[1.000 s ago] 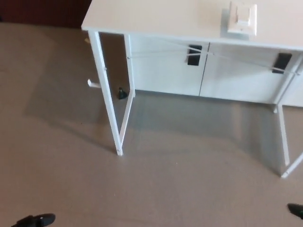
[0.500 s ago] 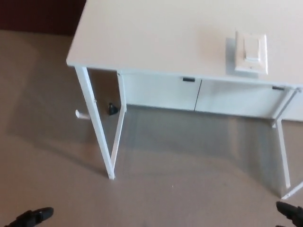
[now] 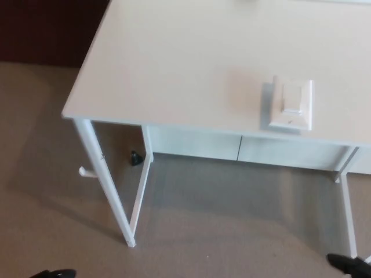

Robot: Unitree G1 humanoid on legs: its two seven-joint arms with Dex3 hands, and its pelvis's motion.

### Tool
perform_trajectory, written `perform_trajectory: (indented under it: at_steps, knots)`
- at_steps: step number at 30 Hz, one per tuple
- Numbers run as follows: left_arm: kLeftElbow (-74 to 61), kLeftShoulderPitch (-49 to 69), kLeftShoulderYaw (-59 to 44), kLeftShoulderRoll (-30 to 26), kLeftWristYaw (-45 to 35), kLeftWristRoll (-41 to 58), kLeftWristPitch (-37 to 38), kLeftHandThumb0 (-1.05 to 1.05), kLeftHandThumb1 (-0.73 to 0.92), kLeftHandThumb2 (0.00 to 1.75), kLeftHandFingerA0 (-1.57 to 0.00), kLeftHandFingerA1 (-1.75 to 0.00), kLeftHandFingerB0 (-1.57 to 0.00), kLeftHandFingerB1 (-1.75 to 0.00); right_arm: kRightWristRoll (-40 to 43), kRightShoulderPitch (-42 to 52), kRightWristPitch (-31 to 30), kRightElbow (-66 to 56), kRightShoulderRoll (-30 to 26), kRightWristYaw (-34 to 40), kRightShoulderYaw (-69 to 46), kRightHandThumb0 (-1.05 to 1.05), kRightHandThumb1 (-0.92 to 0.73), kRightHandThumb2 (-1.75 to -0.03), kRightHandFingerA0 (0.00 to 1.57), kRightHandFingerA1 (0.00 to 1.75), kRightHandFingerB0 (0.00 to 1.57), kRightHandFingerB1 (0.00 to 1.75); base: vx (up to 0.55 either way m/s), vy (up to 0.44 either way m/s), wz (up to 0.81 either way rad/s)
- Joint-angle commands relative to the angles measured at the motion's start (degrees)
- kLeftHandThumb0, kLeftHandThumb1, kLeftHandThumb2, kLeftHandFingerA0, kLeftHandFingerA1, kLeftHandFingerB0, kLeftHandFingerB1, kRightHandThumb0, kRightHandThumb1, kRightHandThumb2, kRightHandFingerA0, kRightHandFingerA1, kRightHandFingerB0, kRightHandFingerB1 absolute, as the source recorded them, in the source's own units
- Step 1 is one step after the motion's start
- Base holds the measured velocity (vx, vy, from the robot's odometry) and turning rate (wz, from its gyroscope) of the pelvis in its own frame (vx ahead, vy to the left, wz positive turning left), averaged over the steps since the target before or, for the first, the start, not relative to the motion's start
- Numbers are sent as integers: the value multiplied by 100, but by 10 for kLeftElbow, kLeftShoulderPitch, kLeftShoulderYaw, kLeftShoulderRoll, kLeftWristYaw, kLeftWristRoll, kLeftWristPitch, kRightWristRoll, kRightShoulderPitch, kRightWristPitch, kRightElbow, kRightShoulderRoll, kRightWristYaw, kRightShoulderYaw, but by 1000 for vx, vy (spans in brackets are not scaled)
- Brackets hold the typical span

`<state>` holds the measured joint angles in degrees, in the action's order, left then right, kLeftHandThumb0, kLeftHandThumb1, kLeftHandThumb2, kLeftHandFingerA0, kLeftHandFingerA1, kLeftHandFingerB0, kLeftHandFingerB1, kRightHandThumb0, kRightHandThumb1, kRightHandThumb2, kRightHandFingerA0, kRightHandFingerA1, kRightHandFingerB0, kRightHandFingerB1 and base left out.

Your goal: The robot walk towards a table in front and then clicks the light switch button using the right hand's index finger

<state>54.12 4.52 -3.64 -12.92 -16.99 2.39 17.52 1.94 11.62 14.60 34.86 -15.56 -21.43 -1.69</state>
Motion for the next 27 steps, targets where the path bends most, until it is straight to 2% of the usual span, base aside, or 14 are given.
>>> perform_trajectory:
  at_steps: [1, 11, 18, 19, 20, 21, 22, 23, 24, 27]
  knots:
    - [-4, 1, 10, -12, 9, -21, 19, -16, 25, 48, -51, -50, -44, -44, -25, 3, 5, -13, -13, 16, 12, -38, -53, -108, 1, 49, 0, 50, 109, -98, -6]
    - [-12, -1, 25, -14, 21, -35, 28, -16, 24, 47, -54, -50, -47, -45, -52, 5, 22, -34, -23, 25, 35, -39, -50, -107, 0, 48, 0, 49, 124, 42, 3]
    - [0, -16, 21, -15, 10, -26, 35, -18, 24, 48, -52, -51, -45, -45, -56, 4, 7, -64, -24, 26, 42, -38, -50, -106, 1, 48, 1, 49, 84, 64, 7]
    - [0, -16, 19, -16, 9, -24, 34, -18, 24, 48, -51, -51, -45, -45, -60, 0, 7, -62, -25, 27, 44, -69, -75, -62, 24, 39, 10, 28, 83, -28, 4]
    - [0, -16, 18, -15, 9, -23, 34, -18, 24, 48, -51, -50, -45, -45, -62, -1, 8, -62, -25, 28, 44, -73, -61, -91, 18, 49, 5, 39, 0, 0, 0]
    - [1, -16, 17, -14, 9, -22, 33, -18, 24, 48, -51, -50, -45, -45, -64, -2, 10, -62, -26, 28, 45, -73, -61, -91, 18, 49, 5, 39, 81, -121, 4]
    - [-2, -16, 15, -15, 11, -21, 32, -17, 24, 48, -52, -50, -46, -45, -65, -10, 16, -54, -25, 29, 46, -70, -76, -61, 25, 41, 11, 30, 63, -162, 1]
    - [-8, -15, 17, -18, 15, -26, 30, -16, 25, 47, -53, -48, -47, -43, -67, -8, 9, -64, -26, 29, 48, -71, -76, -62, 25, 41, 11, 30, 51, -201, -3]
    - [-8, -16, 17, -19, 13, -26, 28, -15, 25, 47, -53, -48, -47, -43, -68, -9, 13, -62, -25, 30, 48, -75, -62, -89, 20, 50, 9, 41, 61, -225, 9]
    - [-9, -14, 15, -19, 10, -24, 25, -14, 25, 48, -52, -48, -47, -43, -69, -2, 15, -71, -25, 30, 50, -74, -61, -89, 21, 50, 9, 41, 8, -311, 14]
